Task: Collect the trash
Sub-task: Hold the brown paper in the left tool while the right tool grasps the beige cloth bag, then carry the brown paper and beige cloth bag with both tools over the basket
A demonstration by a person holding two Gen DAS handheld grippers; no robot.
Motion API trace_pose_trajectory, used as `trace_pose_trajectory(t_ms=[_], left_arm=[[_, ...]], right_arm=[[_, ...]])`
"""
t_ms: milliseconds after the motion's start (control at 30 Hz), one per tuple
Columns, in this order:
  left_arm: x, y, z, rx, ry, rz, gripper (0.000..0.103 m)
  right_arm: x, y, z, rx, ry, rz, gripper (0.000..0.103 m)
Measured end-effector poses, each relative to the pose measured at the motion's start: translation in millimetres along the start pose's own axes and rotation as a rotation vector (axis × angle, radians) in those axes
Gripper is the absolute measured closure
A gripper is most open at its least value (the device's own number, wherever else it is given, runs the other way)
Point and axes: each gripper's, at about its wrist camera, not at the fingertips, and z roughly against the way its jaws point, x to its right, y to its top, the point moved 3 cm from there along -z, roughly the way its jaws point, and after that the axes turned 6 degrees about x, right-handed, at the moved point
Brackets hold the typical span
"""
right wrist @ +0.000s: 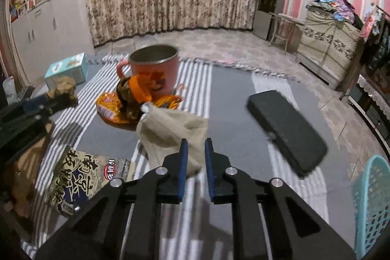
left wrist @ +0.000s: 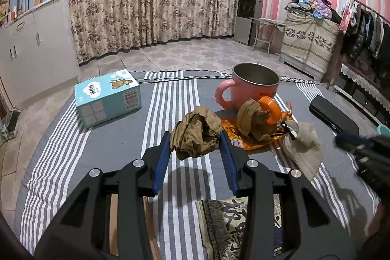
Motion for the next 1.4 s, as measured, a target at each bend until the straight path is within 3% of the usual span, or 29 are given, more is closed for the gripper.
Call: trace_pose_trajectory(t_ms=[400,567,667,733,800,833,1067,1200,1267,1300,1367,1400], left_arm=[[11.3,-0.7,3.2,0.028,-0.014,-0.048,0.064],[19.6,-3.1,5.9,0.045,-0.003,-0.094,0.064],[19.9,-4.0,5.6,0.041,-0.012,-0.088,0.064],[16.5,-4.0,4.3,0.033,-0.003,-0.074,0.064],[12.9,-3.1,4.2,0.030,-0.004,-0.052,0.064],[11.1,-2.8,4.1,0.028,-0.006,-0.043,0.064],[3.5,-1.0,2.7,0.025,0.010,-0.015,0.064],[-0.7,-1.8,0.0,0.009,0.000,0.013,0.064],[-1.6,-2.2,-1.5,0.005,0.005,0.014,0.064],[-2.1,-2.0,-1.5,0.006,0.005,0.015,0.064],[-3.0,-1.4,-0.8,0.010,-0.001,0.023,0.064],[-3.2,-1.3,-0.8,0.010,-0.005,0.026,0.064]], right_arm=[[107.1,-18.2,73.8,0.075,-0.125,-0.109,0.088],[133.8,-22.1,78.0,0.076,-0.080,-0.197,0.088],[123.2,-23.9,68.2,0.056,-0.031,-0.200,0.087],[106.7,-24.2,60.0,0.038,0.002,-0.167,0.072],[87.0,-22.6,51.4,0.043,-0.017,-0.122,0.025],[78.0,-21.0,46.7,0.045,-0.019,-0.103,0.023],[17.2,-10.2,-26.4,-0.070,0.087,-0.054,0.024],[-7.6,-14.5,-67.5,-0.137,0.074,0.012,0.024],[-11.1,-21.6,-83.6,-0.181,0.097,0.016,0.037],[-10.4,-21.3,-83.4,-0.173,0.110,0.006,0.043],[-11.0,-19.1,-80.3,-0.162,0.132,0.004,0.064],[-11.3,-18.8,-78.1,-0.153,0.124,0.012,0.068]])
